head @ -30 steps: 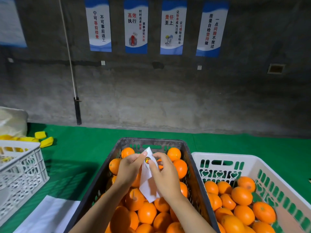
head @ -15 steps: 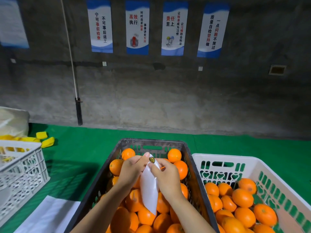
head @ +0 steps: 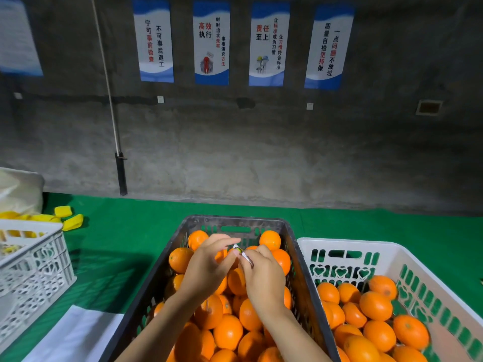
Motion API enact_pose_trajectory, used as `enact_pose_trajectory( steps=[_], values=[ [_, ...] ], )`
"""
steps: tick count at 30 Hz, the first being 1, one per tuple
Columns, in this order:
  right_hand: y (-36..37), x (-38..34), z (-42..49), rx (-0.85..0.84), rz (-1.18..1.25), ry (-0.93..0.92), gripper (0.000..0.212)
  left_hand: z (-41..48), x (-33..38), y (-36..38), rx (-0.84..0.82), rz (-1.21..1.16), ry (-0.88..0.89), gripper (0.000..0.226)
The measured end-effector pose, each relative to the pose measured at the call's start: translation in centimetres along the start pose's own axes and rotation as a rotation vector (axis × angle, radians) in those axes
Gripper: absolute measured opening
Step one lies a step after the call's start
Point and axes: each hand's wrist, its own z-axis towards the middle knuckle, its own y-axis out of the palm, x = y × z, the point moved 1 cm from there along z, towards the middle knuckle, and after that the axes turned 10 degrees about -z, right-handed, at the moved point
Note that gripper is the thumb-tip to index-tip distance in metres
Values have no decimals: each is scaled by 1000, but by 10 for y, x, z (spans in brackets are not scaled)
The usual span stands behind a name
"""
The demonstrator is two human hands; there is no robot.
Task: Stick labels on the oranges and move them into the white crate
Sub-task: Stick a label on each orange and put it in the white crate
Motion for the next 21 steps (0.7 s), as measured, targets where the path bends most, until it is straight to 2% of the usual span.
enact_pose_trajectory(
  steps=[3, 6, 10, 15, 21],
  values=[
    [-4, -1, -1, 68, -58, -39, 5, 1, 0, -2, -19, 127, 74, 24],
    [-6, -3, -1, 80, -82, -39, 1, 1, 1, -4, -44, 207, 114, 24],
    [-4, -3, 0, 87, -151, -108, 10, 0, 3, -7, -22, 307, 217, 16],
    [-4, -3, 2, 99, -274, -216, 20, 0, 3, -11, -96, 422, 348, 20],
    [0, 2, 1, -3, -191, -87, 15, 2, 4, -13, -50, 407, 322, 6]
  ],
)
